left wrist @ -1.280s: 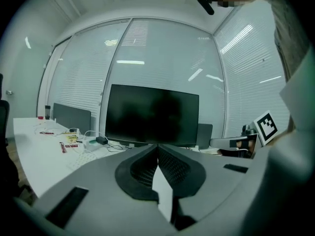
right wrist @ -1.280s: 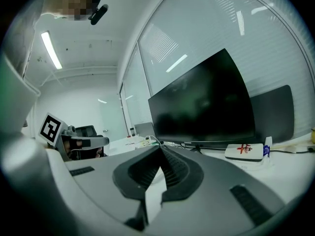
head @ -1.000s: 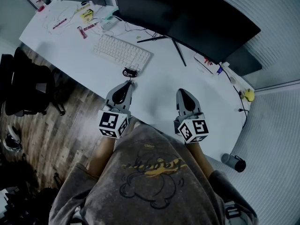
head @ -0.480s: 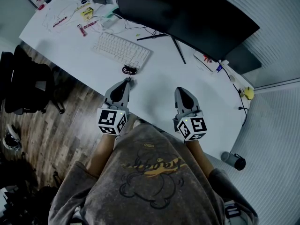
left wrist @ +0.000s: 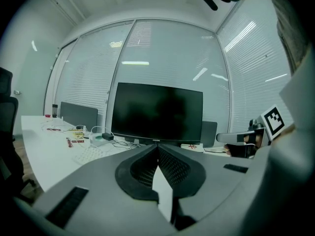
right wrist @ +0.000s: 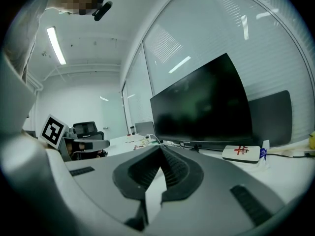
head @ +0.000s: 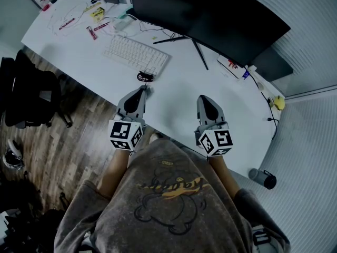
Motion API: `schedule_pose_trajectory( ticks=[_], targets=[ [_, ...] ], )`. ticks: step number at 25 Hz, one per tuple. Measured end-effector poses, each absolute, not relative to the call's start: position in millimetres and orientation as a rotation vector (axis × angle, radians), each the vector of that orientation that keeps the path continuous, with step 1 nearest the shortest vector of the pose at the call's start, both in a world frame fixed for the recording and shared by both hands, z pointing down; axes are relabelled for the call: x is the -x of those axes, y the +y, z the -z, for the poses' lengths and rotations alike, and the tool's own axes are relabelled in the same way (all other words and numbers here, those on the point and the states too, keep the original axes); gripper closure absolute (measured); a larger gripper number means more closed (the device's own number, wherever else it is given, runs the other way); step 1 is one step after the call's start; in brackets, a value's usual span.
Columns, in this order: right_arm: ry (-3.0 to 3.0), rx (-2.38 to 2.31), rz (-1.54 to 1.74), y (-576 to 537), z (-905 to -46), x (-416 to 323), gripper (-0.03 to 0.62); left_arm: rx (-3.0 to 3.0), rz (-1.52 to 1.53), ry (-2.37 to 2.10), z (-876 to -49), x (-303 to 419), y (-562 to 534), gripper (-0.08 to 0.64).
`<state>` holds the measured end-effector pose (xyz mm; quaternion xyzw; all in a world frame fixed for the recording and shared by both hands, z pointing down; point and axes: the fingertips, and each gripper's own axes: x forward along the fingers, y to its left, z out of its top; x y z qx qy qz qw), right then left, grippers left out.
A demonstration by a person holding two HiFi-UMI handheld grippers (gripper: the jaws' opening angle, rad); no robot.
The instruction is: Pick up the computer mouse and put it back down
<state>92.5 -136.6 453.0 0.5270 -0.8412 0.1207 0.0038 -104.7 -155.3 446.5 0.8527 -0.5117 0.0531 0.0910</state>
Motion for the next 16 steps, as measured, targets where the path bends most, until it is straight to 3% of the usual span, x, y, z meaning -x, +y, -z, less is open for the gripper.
schedule_pose_trajectory(
  ticks=[16],
  targets=[
    [-2.638,-1.635,-0.401,-127.4,-453.2,-89.6,0.595,-2.532,-0.148,-1.491,-444.8,104.2,-144.8,0.541]
  ],
)
